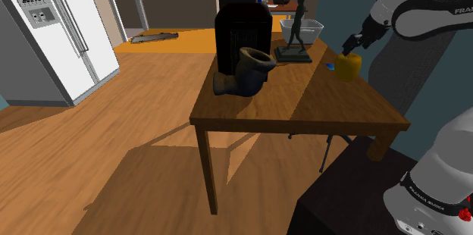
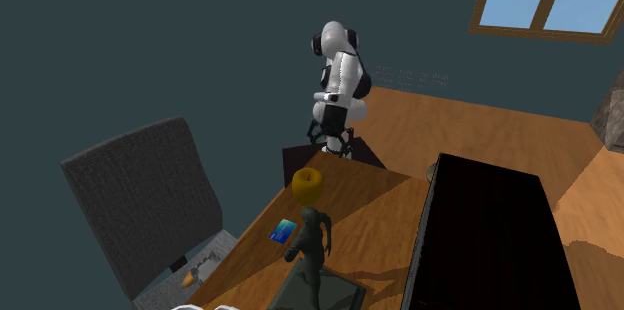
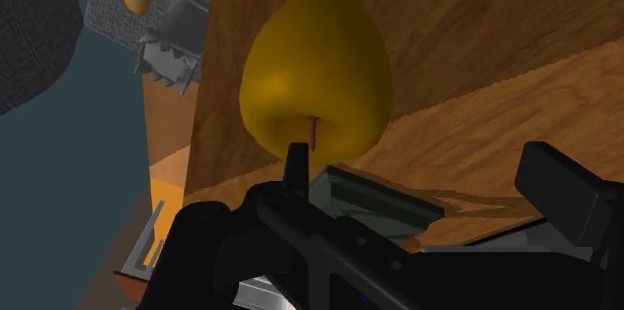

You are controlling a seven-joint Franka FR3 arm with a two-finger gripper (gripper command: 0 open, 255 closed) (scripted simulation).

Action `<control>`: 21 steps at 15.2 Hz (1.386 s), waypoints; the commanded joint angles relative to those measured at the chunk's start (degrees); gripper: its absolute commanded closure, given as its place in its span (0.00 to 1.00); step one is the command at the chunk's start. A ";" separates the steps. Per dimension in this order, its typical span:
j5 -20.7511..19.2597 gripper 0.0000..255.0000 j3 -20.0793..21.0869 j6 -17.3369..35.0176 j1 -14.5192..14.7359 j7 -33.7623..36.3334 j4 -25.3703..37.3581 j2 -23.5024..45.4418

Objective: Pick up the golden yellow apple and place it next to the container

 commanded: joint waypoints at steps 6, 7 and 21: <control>-7.18 0.00 -3.28 18.38 -6.03 2.41 -1.98 6.86; -7.48 0.00 -3.38 19.41 -6.25 2.63 -1.91 7.92; -8.87 1.00 -3.64 24.04 -7.36 3.78 -1.36 12.90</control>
